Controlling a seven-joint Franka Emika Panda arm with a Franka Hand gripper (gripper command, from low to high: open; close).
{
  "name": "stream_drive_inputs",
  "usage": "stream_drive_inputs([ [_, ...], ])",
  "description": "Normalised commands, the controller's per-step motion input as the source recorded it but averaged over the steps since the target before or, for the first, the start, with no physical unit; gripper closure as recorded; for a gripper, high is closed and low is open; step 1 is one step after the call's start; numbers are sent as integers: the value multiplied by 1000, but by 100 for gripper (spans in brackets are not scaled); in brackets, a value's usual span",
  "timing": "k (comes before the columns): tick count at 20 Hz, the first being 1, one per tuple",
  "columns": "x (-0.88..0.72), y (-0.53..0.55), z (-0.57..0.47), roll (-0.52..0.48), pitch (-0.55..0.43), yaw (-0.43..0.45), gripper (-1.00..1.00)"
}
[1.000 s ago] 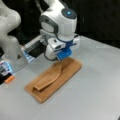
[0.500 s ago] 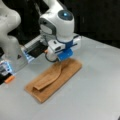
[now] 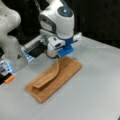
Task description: Folding a towel twice
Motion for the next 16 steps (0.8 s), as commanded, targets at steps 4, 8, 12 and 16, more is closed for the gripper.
stream_drive_inputs([
  [4, -123, -4, 187, -32, 203, -124, -100],
  [8, 18, 25, 86, -67, 154, -161, -100],
  [12, 105, 39, 71, -98, 114, -112, -100],
  [16, 358, 101, 98, -206, 73, -107, -100],
])
